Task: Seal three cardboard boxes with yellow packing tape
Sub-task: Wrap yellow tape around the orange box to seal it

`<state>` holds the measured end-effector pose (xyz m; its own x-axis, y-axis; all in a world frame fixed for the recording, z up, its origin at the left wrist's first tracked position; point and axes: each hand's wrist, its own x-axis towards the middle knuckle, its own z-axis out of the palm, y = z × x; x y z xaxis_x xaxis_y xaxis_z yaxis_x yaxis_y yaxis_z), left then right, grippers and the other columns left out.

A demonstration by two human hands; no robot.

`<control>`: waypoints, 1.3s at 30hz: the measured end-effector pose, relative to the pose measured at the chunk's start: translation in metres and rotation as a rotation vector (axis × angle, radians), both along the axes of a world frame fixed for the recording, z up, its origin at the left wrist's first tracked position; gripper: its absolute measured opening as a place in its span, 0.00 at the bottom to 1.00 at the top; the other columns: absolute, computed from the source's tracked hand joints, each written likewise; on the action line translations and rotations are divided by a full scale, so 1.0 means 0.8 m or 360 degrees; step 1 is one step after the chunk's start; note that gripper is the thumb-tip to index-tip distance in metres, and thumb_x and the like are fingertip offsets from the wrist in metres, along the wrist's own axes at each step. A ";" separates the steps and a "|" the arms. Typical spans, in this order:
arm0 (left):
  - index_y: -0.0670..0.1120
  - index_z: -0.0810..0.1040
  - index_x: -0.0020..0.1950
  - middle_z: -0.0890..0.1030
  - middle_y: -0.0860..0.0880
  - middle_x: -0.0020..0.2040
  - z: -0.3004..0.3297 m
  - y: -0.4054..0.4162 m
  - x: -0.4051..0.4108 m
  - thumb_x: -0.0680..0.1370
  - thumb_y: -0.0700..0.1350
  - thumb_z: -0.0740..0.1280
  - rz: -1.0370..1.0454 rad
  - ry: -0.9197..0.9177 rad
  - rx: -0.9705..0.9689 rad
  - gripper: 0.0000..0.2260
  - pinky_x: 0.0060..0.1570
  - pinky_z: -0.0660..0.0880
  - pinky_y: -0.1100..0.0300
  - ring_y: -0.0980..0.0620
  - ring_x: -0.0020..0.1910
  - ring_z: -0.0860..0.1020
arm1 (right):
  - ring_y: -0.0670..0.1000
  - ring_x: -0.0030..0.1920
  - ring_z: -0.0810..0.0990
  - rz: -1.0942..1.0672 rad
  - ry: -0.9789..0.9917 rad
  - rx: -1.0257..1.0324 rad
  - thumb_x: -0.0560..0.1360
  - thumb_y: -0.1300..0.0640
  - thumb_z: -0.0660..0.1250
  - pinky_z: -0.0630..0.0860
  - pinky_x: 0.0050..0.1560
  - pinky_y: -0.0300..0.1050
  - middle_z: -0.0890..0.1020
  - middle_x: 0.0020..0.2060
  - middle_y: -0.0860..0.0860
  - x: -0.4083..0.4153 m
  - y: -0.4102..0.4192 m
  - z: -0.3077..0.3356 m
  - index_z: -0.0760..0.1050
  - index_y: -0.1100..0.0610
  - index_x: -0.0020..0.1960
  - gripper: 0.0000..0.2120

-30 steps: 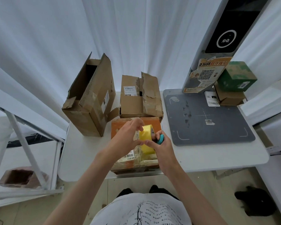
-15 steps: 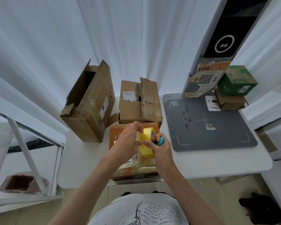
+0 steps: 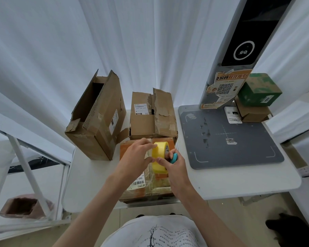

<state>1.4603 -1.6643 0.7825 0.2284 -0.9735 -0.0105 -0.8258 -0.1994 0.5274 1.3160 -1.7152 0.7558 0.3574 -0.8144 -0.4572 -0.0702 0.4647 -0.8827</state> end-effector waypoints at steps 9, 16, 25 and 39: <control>0.50 0.80 0.60 0.78 0.56 0.57 0.006 -0.005 0.000 0.74 0.46 0.77 0.0117 0.0082 0.0057 0.16 0.60 0.72 0.63 0.58 0.56 0.74 | 0.50 0.44 0.77 0.0051 0.0041 -0.0050 0.75 0.61 0.74 0.79 0.42 0.35 0.76 0.46 0.58 -0.003 0.000 -0.005 0.67 0.56 0.48 0.15; 0.49 0.78 0.59 0.75 0.58 0.55 0.005 -0.006 0.002 0.76 0.45 0.75 0.0017 0.0108 0.0055 0.13 0.52 0.65 0.76 0.61 0.53 0.72 | 0.61 0.53 0.81 -0.0024 -0.0151 0.0084 0.74 0.60 0.75 0.80 0.60 0.61 0.80 0.48 0.57 -0.006 -0.001 -0.005 0.71 0.50 0.47 0.13; 0.54 0.76 0.45 0.76 0.56 0.49 -0.006 -0.013 -0.004 0.75 0.39 0.75 0.0041 0.0299 0.0149 0.11 0.52 0.74 0.62 0.58 0.50 0.75 | 0.63 0.59 0.81 -0.0098 -0.0117 0.0171 0.73 0.60 0.76 0.77 0.62 0.66 0.80 0.56 0.61 -0.008 -0.002 -0.015 0.71 0.48 0.49 0.15; 0.47 0.81 0.67 0.81 0.52 0.60 -0.012 -0.001 -0.019 0.76 0.45 0.75 0.0156 0.0047 -0.0050 0.19 0.58 0.73 0.64 0.55 0.58 0.77 | 0.60 0.57 0.81 -0.0058 -0.0055 0.0092 0.75 0.61 0.74 0.80 0.61 0.57 0.79 0.53 0.60 -0.009 0.001 -0.014 0.70 0.54 0.49 0.12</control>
